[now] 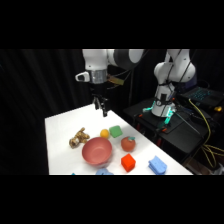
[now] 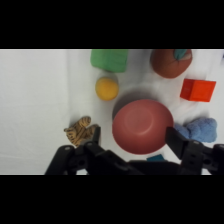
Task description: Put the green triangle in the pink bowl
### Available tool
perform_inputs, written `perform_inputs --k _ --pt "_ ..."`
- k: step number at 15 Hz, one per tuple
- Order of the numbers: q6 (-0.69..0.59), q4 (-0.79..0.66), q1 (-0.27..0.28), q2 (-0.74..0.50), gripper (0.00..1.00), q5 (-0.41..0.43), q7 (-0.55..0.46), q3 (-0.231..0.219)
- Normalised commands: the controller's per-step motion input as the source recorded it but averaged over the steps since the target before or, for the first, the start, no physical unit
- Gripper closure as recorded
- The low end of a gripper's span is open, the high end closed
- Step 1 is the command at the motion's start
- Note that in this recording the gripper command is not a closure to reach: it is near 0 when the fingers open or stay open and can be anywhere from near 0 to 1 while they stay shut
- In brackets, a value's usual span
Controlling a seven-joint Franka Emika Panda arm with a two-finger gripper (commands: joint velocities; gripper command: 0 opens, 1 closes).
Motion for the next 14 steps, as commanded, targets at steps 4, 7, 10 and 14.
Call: perform_inputs --k 4,7,10,14 --pt "0.03 -0.01 -0.023 -0.01 0.0 0.02 -0.01 0.002" --pt "0.2 -0.27 -0.06 -0.08 0.0 0.068 -0.03 -0.031" --pt "0.32 -0.46 -0.094 -0.18 0.0 0.179 -0.07 -0.054" --pt "0.32 -0.42 -0.074 -0.17 0.0 0.25 -0.11 -0.032"
